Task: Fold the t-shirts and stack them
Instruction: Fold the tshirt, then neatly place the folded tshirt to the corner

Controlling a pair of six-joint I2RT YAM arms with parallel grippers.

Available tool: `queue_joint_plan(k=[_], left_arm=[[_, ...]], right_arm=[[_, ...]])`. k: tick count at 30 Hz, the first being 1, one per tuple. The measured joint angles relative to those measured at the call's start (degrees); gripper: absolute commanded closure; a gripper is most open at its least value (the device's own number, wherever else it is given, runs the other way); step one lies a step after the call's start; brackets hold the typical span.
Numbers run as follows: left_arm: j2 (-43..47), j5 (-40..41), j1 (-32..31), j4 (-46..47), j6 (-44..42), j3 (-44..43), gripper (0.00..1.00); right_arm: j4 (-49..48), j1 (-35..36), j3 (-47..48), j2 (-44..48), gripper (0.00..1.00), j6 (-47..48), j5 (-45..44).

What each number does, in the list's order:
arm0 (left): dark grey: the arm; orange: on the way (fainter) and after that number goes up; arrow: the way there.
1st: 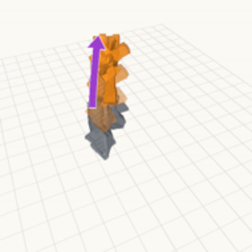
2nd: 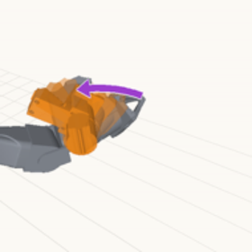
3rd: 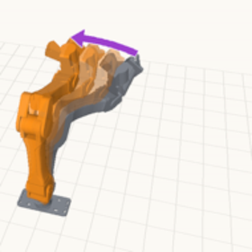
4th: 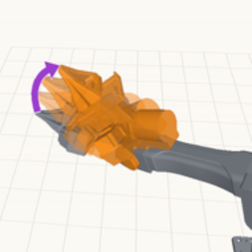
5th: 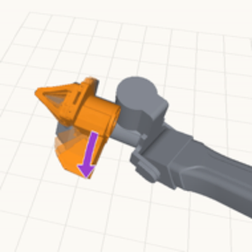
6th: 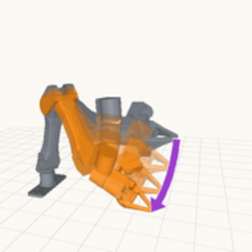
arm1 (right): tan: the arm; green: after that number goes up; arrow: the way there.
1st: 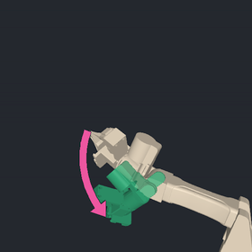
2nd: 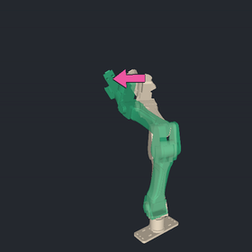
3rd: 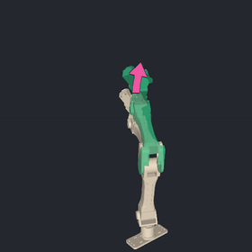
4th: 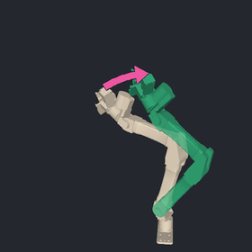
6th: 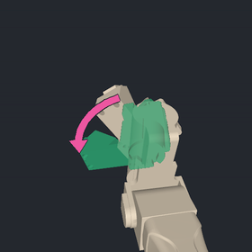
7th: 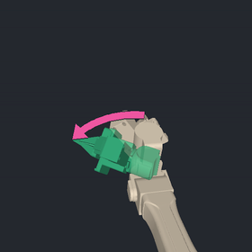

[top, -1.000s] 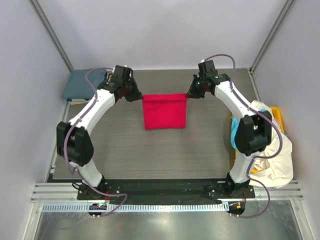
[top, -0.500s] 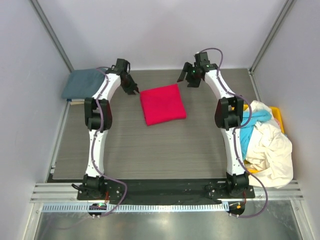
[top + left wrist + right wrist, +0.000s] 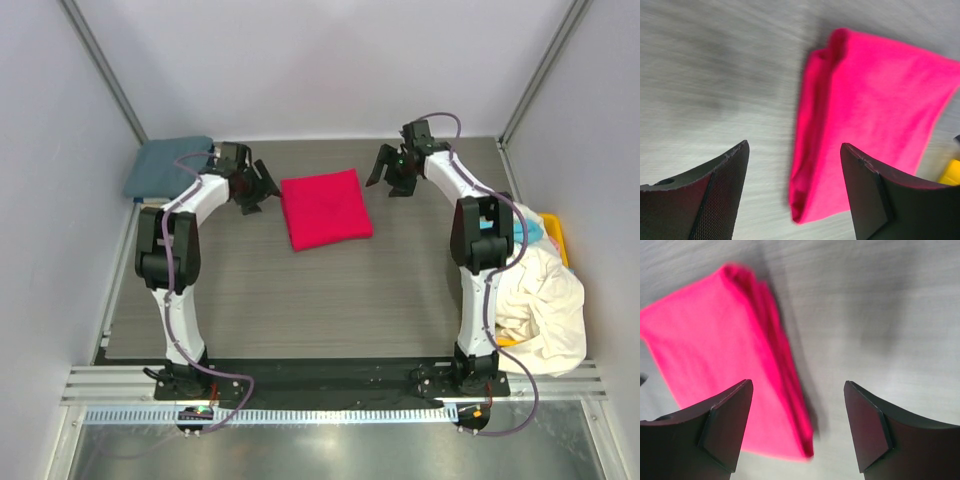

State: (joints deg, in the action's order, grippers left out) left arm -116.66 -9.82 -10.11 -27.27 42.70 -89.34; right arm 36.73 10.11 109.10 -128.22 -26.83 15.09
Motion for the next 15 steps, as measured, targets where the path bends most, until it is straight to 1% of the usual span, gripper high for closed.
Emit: queue_joint_plan(k=[3, 5, 8, 10, 13, 14, 15], left_arm=[[0.46, -2.34, -0.15, 9.42, 1.79, 4.85, 0.25], [-0.22, -3.41, -0.22, 13.79, 2.8, 7.23, 0.25], [-2.91, -3.85, -0.72, 18.27, 3.98, 7.96, 0.25], [-3.96, -3.78, -1.03, 21.35, 4.39, 7.48, 0.28], [-6.34, -3.91, -1.62, 25.07, 5.46, 5.97, 0.4], [-7.23, -4.11, -1.84, 26.14, 5.84, 5.38, 0.48], [-8.09, -4.2, -2.01, 27.15, 6.32, 4.87, 0.53]], right_arm=[[-2.14, 0.02, -7.04, 6.8, 0.2, 0.2, 0.48], [-3.67, 0.02, -12.13, 11.89, 0.2, 0.2, 1.14], [-6.51, 0.02, -18.78, 18.29, 0.2, 0.2, 2.43], [-8.09, 0.02, -22.71, 21.49, 0.21, 0.2, 3.23], [-9.44, 0.02, -27.36, 24.22, 0.21, 0.22, 4.17], [-9.57, 0.02, -28.92, 24.83, 0.2, 0.31, 4.35], [-9.77, 0.02, -30.21, 25.33, 0.2, 0.46, 4.39]])
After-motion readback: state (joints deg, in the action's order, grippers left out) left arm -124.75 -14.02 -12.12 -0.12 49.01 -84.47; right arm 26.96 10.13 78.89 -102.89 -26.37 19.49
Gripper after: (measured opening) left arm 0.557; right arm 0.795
